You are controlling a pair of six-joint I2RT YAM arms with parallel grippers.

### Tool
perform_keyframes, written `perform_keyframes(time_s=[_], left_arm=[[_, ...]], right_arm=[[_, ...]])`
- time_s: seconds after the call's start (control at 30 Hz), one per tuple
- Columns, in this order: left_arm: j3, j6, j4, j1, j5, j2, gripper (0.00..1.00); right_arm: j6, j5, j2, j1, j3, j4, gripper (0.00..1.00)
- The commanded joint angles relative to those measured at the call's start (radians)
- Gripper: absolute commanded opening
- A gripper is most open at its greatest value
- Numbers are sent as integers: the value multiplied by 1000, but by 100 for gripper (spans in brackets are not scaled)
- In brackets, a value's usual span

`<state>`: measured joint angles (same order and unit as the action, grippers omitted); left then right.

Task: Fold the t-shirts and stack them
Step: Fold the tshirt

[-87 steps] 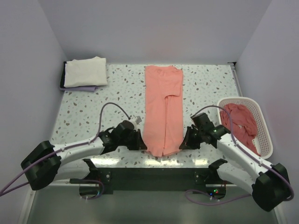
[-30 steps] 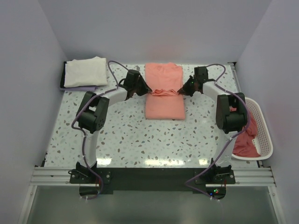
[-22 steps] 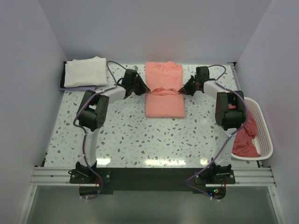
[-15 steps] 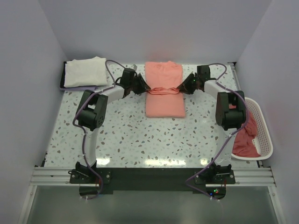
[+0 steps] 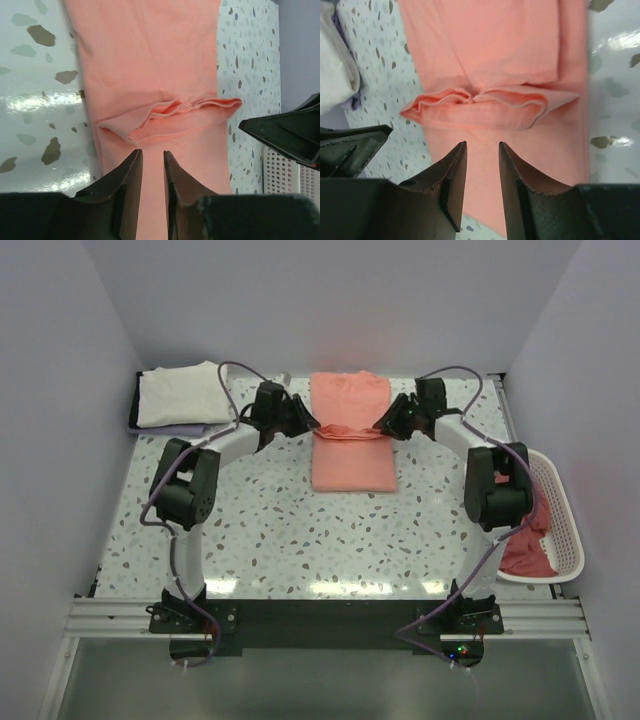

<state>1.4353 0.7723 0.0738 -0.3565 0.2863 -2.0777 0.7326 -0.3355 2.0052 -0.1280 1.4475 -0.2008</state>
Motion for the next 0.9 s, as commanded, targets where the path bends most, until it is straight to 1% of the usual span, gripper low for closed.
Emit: perform_keyframes(time_s=[0.0,0.03,0.1,0.17,0.2,0.3,0.37,0.53,0.7,0.87], left_arm=[[-38,-34,70,-53,-30,76,26],[-41,-37,72,-62,-29,77,22],[-44,-50,72,-93,-27,73,15],[-35,-67,67,-120,-21,50,11],[-17,-71,54,-128,-19,36,8],[5,-64,66,-142,2,-13,5],[20,-61,73,-144,30,-51,5],[146,-77,28,-144,73,-159,4],[252,-102,-29,-131,50,-217,7],[332,-105,-55,-102,42,-266,10]], right_arm=[[-76,49,-85,-59,-57,50,35],[-82,62,-88,-77,-64,52,32],[-111,73,-91,-102,-81,51,31],[-130,79,-74,-114,-84,52,29],[-134,76,-66,-122,-78,49,29],[-136,63,-30,-128,-59,44,25],[-147,72,-17,-128,-47,41,25],[-164,66,59,-128,56,-3,24],[-167,70,127,-127,155,-29,24],[-174,110,188,-121,240,-68,24]])
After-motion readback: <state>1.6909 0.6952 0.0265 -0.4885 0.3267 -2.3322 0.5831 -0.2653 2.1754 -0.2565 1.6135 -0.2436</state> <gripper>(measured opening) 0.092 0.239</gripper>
